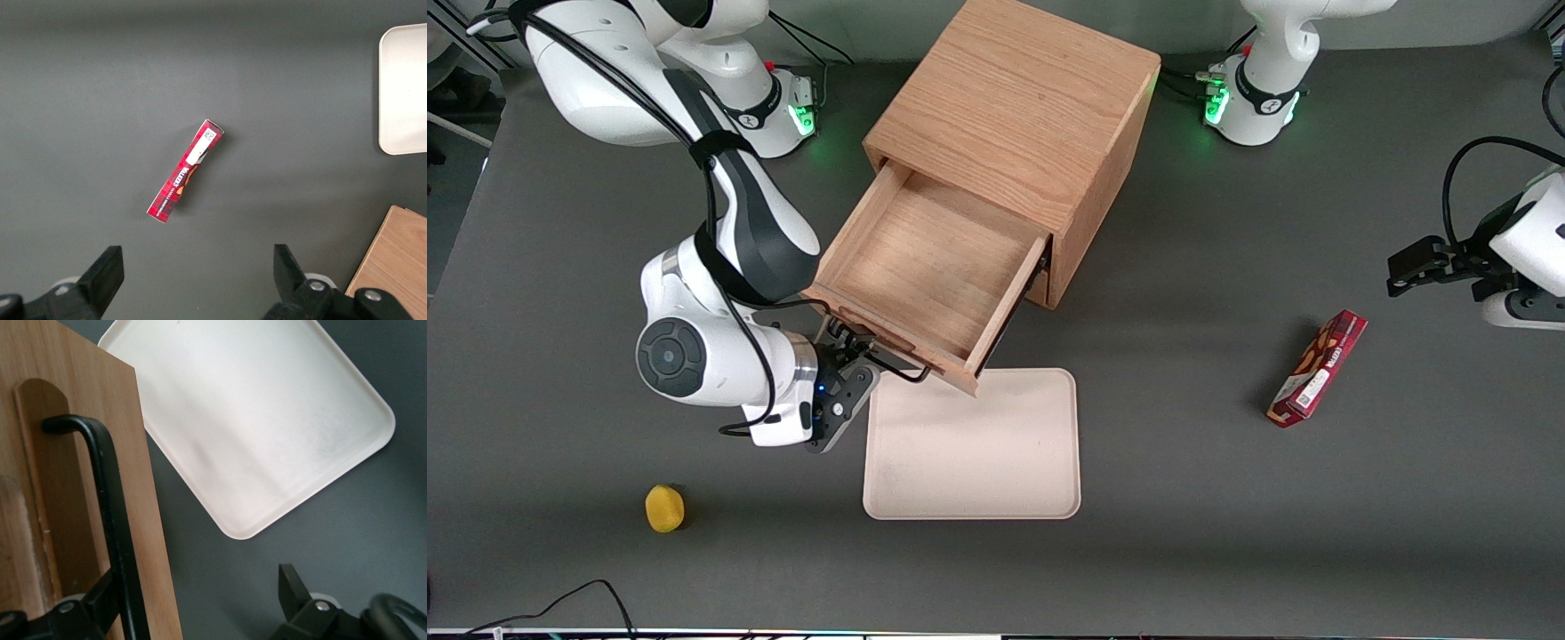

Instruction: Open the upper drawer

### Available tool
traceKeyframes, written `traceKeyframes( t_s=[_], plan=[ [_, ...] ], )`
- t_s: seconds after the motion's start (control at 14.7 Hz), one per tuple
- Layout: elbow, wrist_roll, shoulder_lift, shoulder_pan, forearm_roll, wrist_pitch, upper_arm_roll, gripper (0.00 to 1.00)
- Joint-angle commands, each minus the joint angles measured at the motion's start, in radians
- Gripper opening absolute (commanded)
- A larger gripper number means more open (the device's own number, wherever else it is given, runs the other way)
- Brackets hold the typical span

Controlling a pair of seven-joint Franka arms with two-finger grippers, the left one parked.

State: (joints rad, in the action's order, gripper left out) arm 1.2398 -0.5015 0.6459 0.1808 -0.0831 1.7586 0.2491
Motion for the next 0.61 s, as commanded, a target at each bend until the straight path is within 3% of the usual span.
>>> traceKeyframes(
  t_s=[0.0,0.54],
  plan=[
    [-0.071,-0.022,0.032,0.008,0.020,-0.027,-0.005,1.00],
    [-0.149,-0.015,0.058,0.017,0.019,-0.039,-0.019,1.00]
  ],
)
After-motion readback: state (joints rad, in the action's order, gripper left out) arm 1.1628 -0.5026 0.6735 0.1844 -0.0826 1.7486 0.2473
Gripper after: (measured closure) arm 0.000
